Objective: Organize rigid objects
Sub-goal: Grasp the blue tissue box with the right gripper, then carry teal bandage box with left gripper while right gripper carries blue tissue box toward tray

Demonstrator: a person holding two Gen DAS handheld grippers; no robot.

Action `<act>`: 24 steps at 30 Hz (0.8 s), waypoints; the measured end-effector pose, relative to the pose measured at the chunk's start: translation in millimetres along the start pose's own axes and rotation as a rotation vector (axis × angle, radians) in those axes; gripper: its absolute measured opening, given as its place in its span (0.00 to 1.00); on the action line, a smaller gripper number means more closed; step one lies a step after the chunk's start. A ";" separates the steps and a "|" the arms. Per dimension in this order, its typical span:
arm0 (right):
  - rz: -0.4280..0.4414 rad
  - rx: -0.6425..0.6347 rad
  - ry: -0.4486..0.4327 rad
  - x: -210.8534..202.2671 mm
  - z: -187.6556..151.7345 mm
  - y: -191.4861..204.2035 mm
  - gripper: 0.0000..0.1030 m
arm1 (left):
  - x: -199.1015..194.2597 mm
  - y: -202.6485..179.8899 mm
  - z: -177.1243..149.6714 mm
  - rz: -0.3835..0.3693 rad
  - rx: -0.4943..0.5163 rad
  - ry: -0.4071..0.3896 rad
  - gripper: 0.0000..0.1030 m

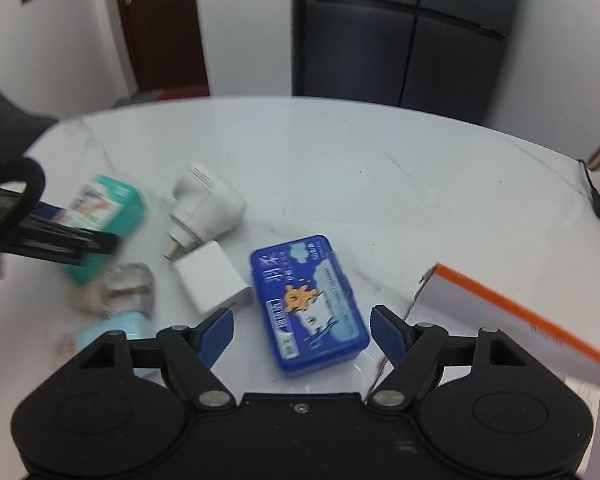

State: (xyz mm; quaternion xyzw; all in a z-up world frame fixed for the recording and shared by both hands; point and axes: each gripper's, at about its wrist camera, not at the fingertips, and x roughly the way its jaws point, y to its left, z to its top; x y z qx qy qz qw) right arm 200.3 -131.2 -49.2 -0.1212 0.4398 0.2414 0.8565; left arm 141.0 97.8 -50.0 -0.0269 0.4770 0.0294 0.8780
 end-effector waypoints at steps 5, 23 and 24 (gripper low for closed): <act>0.012 -0.003 0.077 34.4 7.9 -8.8 0.87 | -31.6 7.8 -22.0 0.006 -0.065 -0.018 0.69; 0.034 0.196 0.103 3.0 -60.5 16.0 0.73 | -69.1 -11.1 -51.6 0.000 -0.166 -0.041 0.69; 0.039 0.202 0.099 -3.4 -67.0 19.8 0.72 | -71.5 -12.0 -53.0 0.000 -0.167 -0.042 0.69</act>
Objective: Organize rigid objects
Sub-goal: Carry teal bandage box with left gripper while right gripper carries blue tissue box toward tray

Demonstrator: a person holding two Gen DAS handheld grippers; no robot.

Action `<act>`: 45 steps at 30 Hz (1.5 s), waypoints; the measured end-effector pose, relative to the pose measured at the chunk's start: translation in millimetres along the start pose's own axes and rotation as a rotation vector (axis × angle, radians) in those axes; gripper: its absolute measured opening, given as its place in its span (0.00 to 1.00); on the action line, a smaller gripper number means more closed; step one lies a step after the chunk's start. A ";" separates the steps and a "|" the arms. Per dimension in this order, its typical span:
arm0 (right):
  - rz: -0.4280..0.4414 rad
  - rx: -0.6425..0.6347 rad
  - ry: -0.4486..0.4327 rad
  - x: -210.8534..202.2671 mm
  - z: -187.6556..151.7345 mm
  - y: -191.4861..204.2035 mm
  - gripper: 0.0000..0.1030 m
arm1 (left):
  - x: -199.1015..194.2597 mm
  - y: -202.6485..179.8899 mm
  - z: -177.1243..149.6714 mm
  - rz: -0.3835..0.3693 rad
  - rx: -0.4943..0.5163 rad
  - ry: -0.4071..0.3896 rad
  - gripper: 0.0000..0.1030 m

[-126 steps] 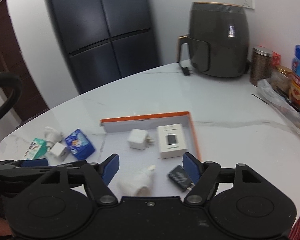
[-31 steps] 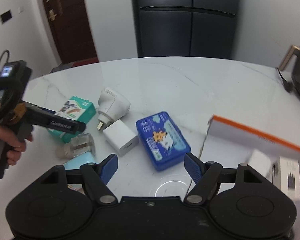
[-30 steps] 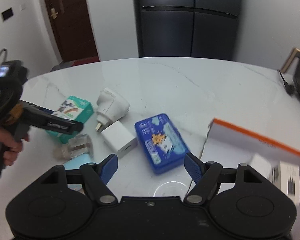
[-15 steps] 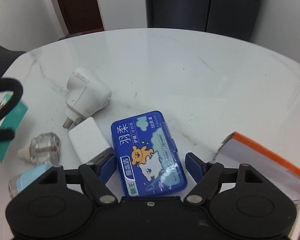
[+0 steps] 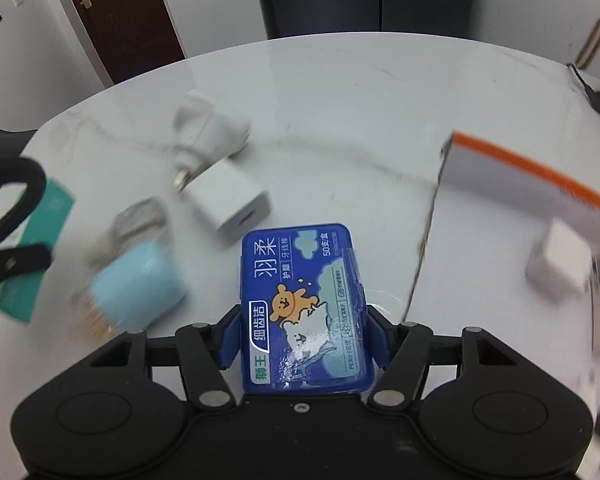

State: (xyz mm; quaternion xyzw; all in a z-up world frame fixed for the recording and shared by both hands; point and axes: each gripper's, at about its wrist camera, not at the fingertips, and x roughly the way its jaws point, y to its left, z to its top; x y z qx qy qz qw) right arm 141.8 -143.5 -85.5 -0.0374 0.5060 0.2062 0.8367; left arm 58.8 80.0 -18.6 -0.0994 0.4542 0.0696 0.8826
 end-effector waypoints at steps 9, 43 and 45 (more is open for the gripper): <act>-0.005 0.094 -0.117 -68.4 -26.2 22.5 0.72 | -28.2 -31.1 -32.5 -0.007 0.020 -0.020 0.69; -0.083 0.083 -0.280 -175.7 -58.1 56.3 0.72 | -90.1 -72.4 -51.4 0.010 0.077 -0.125 0.69; -0.085 0.086 -0.283 -177.4 -60.1 56.3 0.72 | -90.4 -73.0 -52.2 0.007 0.081 -0.122 0.69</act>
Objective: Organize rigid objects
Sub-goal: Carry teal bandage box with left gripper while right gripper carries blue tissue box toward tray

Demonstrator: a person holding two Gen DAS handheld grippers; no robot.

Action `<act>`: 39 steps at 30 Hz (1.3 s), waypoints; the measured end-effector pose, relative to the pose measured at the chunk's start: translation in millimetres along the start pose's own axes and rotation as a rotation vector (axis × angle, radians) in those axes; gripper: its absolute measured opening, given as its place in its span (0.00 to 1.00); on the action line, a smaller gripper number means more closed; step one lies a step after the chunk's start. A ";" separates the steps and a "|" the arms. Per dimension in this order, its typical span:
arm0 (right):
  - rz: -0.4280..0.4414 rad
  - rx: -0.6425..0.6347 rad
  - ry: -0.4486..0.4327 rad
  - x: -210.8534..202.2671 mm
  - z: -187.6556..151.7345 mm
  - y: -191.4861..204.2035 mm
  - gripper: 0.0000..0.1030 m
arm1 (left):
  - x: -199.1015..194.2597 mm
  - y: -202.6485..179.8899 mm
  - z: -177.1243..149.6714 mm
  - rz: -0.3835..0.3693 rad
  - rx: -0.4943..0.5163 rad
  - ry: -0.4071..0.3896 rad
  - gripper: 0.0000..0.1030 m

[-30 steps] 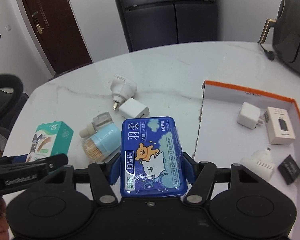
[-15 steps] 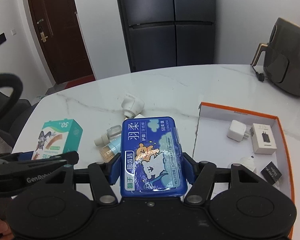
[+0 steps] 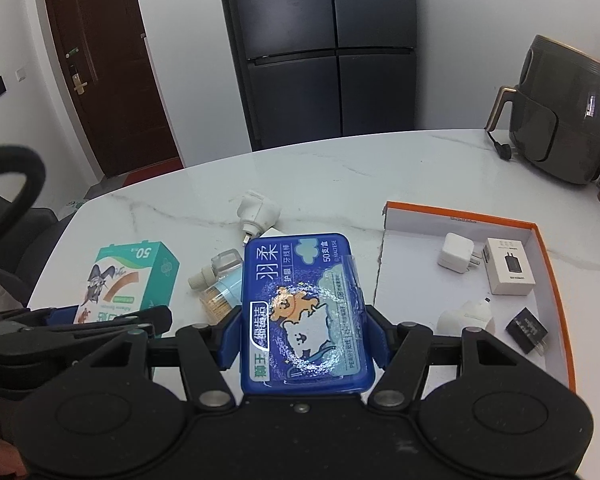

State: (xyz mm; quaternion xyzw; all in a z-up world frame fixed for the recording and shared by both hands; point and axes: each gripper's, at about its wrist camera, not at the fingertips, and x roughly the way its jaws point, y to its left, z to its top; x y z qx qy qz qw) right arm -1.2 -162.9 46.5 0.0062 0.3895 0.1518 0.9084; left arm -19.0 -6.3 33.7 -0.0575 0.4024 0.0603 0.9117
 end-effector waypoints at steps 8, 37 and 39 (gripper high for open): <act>-0.003 0.001 0.008 -3.9 -3.6 0.1 0.72 | -0.2 -1.1 -1.6 -0.006 0.003 0.008 0.69; -0.028 0.045 0.032 -10.7 -18.0 -20.9 0.72 | 5.3 -19.3 -12.1 -0.035 0.031 0.046 0.69; -0.032 0.048 0.032 -11.4 -18.8 -23.2 0.73 | 6.0 -21.8 -12.8 -0.038 0.032 0.047 0.69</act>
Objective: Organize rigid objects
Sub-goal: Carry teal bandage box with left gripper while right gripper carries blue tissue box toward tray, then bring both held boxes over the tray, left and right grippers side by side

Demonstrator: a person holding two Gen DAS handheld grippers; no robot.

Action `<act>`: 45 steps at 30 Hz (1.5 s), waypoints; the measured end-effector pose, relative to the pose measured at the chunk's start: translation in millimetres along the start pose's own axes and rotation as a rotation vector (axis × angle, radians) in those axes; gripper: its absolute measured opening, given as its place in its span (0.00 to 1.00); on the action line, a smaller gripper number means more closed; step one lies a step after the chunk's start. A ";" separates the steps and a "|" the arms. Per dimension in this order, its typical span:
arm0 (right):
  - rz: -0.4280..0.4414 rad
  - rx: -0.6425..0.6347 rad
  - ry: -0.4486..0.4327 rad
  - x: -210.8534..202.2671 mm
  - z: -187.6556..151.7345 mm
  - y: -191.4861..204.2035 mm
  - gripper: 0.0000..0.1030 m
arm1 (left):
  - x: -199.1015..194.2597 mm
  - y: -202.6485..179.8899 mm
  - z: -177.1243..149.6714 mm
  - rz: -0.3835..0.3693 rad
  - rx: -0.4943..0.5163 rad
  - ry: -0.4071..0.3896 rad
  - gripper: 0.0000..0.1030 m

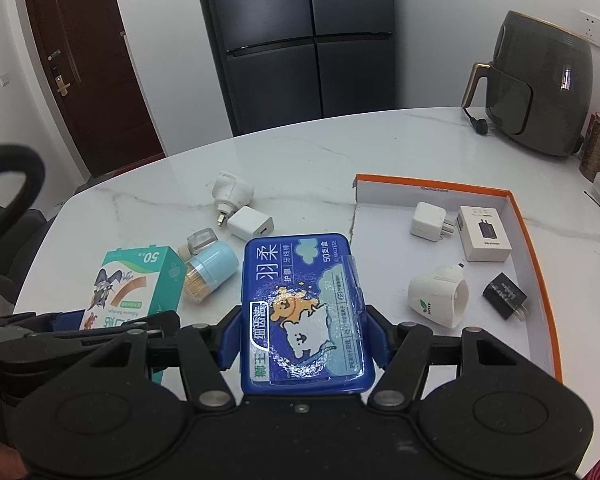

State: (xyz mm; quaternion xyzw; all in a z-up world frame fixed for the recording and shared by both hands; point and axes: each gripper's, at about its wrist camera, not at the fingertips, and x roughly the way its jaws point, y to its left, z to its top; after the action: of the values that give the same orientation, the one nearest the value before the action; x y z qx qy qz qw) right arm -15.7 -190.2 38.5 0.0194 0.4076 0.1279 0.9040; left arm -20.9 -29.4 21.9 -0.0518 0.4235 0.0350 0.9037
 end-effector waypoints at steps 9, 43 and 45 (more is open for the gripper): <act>-0.017 0.019 -0.002 -2.7 -1.6 -12.9 0.72 | 1.1 -11.9 -1.2 -0.015 0.019 0.002 0.69; -0.077 0.100 -0.018 -12.8 -0.6 -67.0 0.72 | 9.4 -65.0 -0.7 -0.075 0.100 0.015 0.69; -0.081 0.106 -0.019 -14.0 -1.5 -70.2 0.72 | 9.9 -67.8 -1.0 -0.079 0.103 0.018 0.69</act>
State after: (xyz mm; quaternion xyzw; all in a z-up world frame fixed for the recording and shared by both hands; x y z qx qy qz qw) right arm -10.5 -261.6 38.0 0.0517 0.4055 0.0692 0.9100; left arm -8.1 -96.6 18.0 -0.0221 0.4303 -0.0231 0.9021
